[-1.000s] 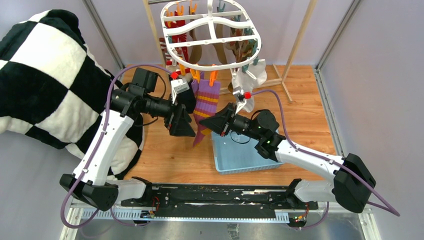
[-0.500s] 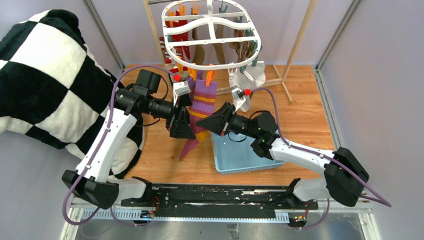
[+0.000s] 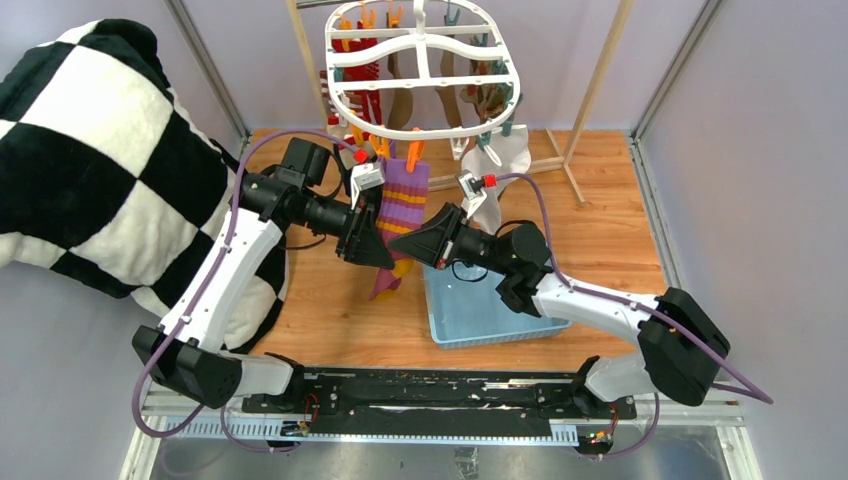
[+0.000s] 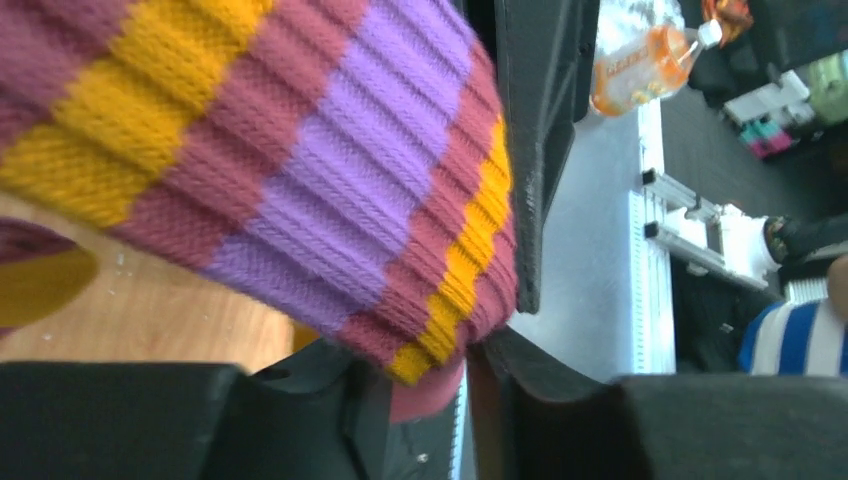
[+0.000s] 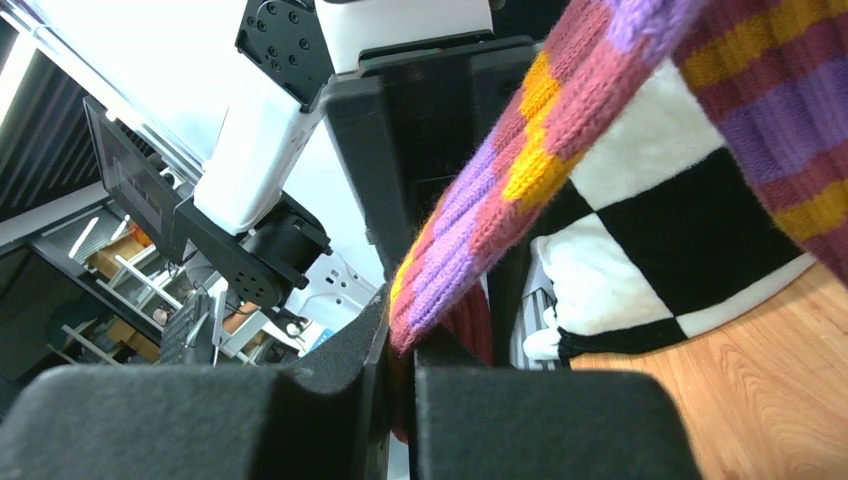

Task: Remove the socks clipped to the hanger
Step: Remove the sock from the hanger.

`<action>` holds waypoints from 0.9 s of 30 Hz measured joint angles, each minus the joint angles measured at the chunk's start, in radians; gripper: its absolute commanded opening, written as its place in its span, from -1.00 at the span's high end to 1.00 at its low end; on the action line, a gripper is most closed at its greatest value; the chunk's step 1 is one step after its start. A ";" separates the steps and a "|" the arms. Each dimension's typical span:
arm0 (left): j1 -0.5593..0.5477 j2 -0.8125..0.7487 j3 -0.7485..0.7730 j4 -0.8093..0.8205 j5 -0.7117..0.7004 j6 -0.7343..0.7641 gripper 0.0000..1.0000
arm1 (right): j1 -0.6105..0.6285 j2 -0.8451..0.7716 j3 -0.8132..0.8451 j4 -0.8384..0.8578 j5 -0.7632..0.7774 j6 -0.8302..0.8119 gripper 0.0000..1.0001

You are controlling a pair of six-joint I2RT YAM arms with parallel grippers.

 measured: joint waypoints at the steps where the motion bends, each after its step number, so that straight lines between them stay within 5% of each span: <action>1: -0.001 0.001 0.000 0.000 0.006 -0.001 0.71 | 0.000 0.001 0.000 -0.002 0.003 0.000 0.65; 4: -0.002 0.001 0.000 -0.002 0.013 -0.009 1.00 | 0.001 -0.002 0.000 -0.020 0.024 -0.003 0.33; 11: -0.002 0.001 0.000 0.000 -0.016 -0.025 1.00 | 0.007 -0.132 0.010 -0.265 0.182 -0.127 -0.42; 18: -0.006 0.001 0.000 0.000 -0.029 -0.043 1.00 | 0.007 -0.179 0.162 -0.517 0.405 -0.333 -0.51; 27: -0.022 -0.016 0.000 0.004 -0.036 -0.064 1.00 | -0.002 -0.068 0.309 -0.598 0.514 -0.454 -0.48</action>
